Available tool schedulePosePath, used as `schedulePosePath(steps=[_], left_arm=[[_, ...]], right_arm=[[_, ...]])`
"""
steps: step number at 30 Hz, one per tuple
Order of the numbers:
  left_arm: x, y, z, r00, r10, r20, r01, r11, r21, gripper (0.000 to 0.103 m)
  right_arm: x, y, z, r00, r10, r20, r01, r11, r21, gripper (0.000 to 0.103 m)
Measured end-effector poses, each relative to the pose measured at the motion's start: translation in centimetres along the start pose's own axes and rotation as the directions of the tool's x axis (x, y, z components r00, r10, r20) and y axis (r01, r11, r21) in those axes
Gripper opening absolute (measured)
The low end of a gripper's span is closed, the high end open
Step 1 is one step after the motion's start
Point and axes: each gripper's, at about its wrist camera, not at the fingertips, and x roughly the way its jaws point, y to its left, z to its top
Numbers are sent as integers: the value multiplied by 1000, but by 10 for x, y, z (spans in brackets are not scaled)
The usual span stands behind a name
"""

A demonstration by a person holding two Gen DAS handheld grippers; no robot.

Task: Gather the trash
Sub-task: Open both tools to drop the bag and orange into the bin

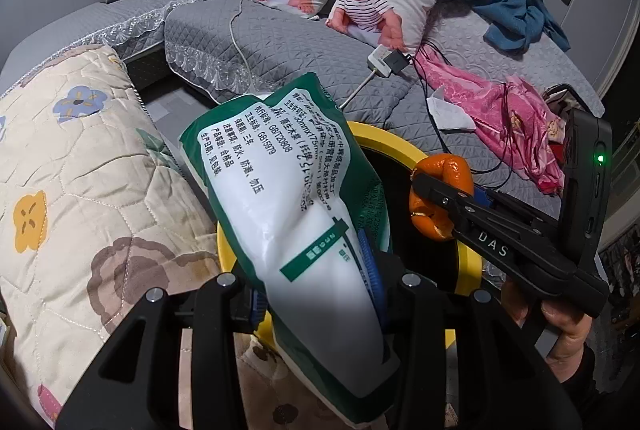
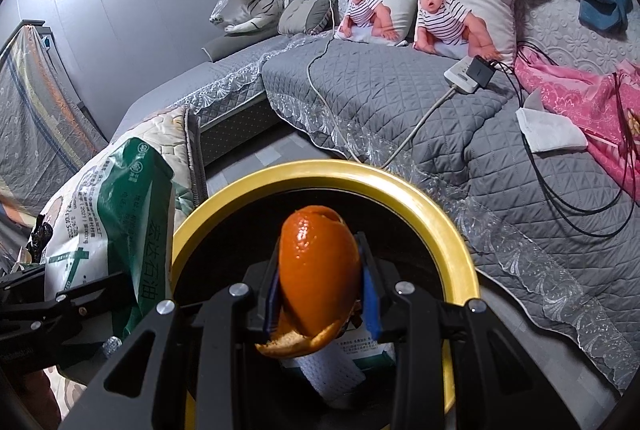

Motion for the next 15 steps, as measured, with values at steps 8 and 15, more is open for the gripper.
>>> schedulePosePath(steps=[8,15], left_arm=[[-3,0,3,1000,3,7,-3,1000,-4,43],[-17,3,6,998,-4,56,5,1000,-24,62]], right_arm=[[-2,-2,3,1000,-9,-2,9,1000,14,34],[-12,-5,9,999,-33,28,32,998,46,53]])
